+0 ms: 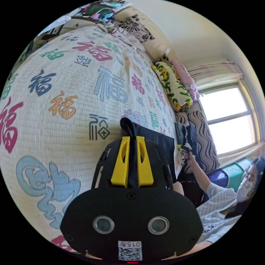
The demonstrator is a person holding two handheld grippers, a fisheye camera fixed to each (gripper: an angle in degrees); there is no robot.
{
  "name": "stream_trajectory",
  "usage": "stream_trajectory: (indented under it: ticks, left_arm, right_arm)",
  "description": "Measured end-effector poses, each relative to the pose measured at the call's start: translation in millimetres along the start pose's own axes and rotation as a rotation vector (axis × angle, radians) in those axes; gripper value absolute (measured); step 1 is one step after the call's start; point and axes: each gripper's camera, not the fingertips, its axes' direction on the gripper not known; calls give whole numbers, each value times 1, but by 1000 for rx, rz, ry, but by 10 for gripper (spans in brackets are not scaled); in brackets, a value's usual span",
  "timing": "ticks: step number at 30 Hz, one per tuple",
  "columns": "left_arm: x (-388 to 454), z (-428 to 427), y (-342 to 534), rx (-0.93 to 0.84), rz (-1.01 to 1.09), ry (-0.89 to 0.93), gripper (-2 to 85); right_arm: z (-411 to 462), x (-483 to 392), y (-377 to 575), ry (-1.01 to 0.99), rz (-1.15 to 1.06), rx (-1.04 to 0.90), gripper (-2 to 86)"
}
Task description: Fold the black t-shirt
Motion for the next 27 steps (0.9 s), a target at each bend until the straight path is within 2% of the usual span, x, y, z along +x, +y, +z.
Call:
stream_trajectory:
  ticks: [4, 8, 10, 12, 15, 17, 21, 24, 27]
  left_arm:
    - [16, -18, 84, -30, 24, -6, 78]
    - [48, 6, 157, -98, 22, 90, 88]
    - [60, 36, 195, -176, -76, 6, 118]
    - [63, 47, 223, -116, -139, -43, 121]
    - [55, 61, 250, -22, -224, 72, 109]
    - [50, 65, 257, 26, -246, 107, 92]
    - [55, 79, 267, 9, -227, 102, 25]
    - [68, 71, 285, 47, -175, 95, 7]
    - [81, 57, 307, 107, -135, 100, 1]
  right_arm:
    - [21, -27, 63, -169, -111, 36, 65]
    - [95, -85, 135, -183, -242, -120, 63]
    - [136, -102, 153, -166, -227, -186, 82]
    - [183, -118, 167, -75, -202, -240, 104]
    - [216, -132, 172, 52, -185, -174, 94]
    - [233, -137, 170, 61, -149, -141, 87]
    - [268, -137, 163, 69, -61, -130, 39]
    - [284, -137, 163, 35, -9, -133, 11]
    - [291, -153, 171, 71, -49, -93, 0]
